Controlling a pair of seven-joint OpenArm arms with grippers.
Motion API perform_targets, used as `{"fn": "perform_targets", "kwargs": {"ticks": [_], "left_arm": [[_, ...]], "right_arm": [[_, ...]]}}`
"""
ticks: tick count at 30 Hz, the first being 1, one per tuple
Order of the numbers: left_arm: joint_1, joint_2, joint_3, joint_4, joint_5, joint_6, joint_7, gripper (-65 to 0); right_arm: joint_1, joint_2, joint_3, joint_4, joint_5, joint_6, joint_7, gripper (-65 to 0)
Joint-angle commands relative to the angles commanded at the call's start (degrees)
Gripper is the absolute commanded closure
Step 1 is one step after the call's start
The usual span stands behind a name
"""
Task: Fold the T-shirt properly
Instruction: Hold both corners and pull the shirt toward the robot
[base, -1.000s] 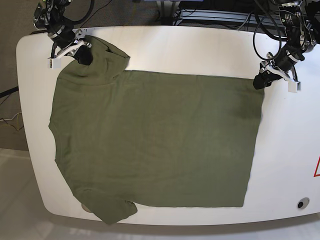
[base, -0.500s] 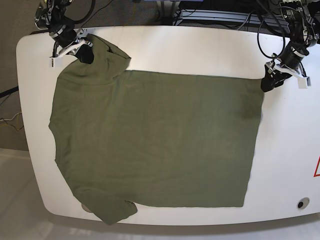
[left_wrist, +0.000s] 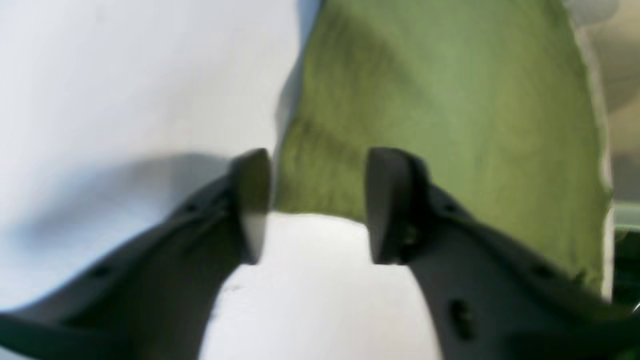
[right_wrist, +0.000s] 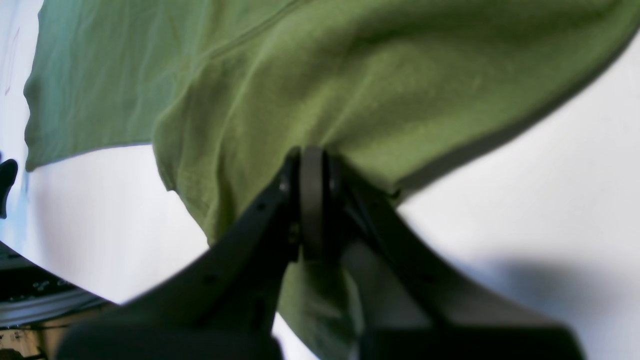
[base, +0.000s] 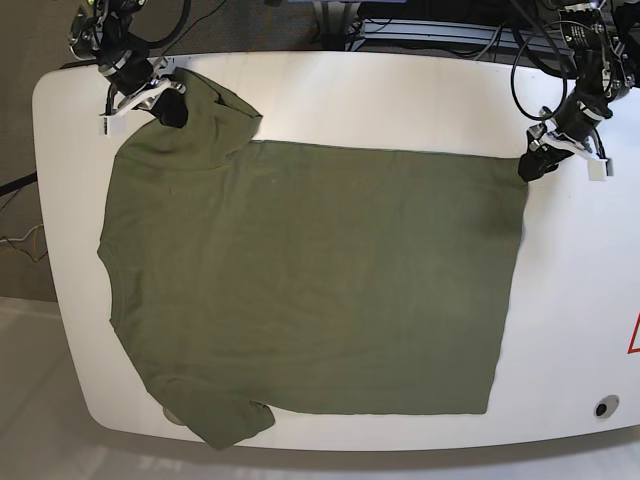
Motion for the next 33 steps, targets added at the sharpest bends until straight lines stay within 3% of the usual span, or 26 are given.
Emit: {"fn": "perform_targets", "kwargs": {"ticks": [7, 19, 25, 29, 33], "left_arm": [[-0.91, -2.76, 0.65, -0.74, 1.07, -1.04, 0.35, -18.5], [-0.61, -0.49, 0.61, 0.21, 2.65, -1.45, 0.49, -35.6], [-0.84, 0.20, 0.68, 0.04, 2.21, -1.77, 2.10, -35.8], [-0.95, 0.30, 0.82, -0.28, 1.99, -2.04, 6.88, -35.0], [-1.08, 0.41, 0.96, -0.35, 2.10, -2.42, 7.78, -32.8]], "right_arm": [[0.06, 0.04, 0.10, 0.19, -0.37, 0.35, 0.32, 0.0], [-0.11, 0.00, 0.11, 0.36, -0.72, 0.64, 0.01, 0.0], [-0.12, 0.03, 0.08, 0.58, -0.80, 0.64, 0.12, 0.0], [0.12, -0.05, 0.04, 0.11, -1.39, 0.64, 0.06, 0.0], [0.13, -0.07, 0.05, 0.18, -1.46, 0.64, -0.07, 0.0]]}}
